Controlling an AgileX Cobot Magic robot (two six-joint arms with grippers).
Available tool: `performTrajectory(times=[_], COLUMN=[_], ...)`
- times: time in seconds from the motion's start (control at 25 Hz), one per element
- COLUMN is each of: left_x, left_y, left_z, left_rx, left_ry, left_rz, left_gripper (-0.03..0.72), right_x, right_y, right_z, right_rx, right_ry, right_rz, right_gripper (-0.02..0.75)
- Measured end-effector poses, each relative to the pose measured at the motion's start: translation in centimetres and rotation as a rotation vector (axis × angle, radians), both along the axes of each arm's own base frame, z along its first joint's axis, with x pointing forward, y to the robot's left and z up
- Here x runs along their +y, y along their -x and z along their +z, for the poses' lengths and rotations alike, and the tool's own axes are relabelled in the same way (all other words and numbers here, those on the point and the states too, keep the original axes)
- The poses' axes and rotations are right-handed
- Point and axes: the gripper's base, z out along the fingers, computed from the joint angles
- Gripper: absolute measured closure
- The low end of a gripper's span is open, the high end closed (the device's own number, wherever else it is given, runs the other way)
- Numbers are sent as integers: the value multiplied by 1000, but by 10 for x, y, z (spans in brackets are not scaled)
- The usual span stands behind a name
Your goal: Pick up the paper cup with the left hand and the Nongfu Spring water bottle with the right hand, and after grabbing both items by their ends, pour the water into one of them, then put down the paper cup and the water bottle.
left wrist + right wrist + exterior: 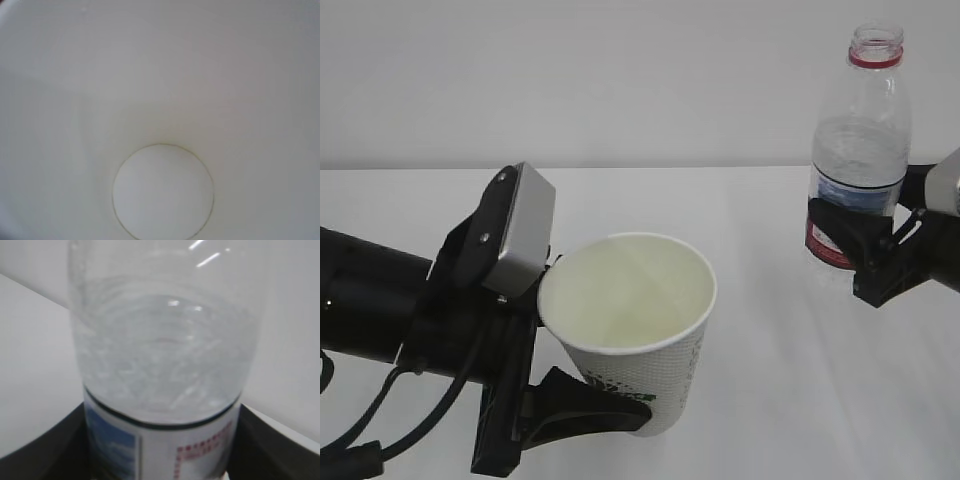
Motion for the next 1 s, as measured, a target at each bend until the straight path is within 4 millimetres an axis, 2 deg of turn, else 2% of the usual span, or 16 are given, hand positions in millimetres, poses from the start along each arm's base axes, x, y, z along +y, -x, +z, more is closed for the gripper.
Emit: performTrajectory(times=[0.28, 0.44, 0.64, 1.0], left_x=[0, -8, -22, -26], left_y=[-1, 3, -3, -6], left_z=[-1, -5, 5, 13], left_rx=[-2, -19, -48, 1], left_ry=[-18, -50, -23, 14], left_rz=[22, 14, -2, 21], left_gripper=[160, 160, 162, 163], right_x=[3, 3, 3, 4], right_y=[2, 2, 2, 3], right_z=[-1, -1, -1, -1], right_rx=[-1, -2, -3, -11], right_ry=[24, 31, 31, 32], right_rz=[37, 47, 48, 60], right_gripper=[224, 224, 225, 225])
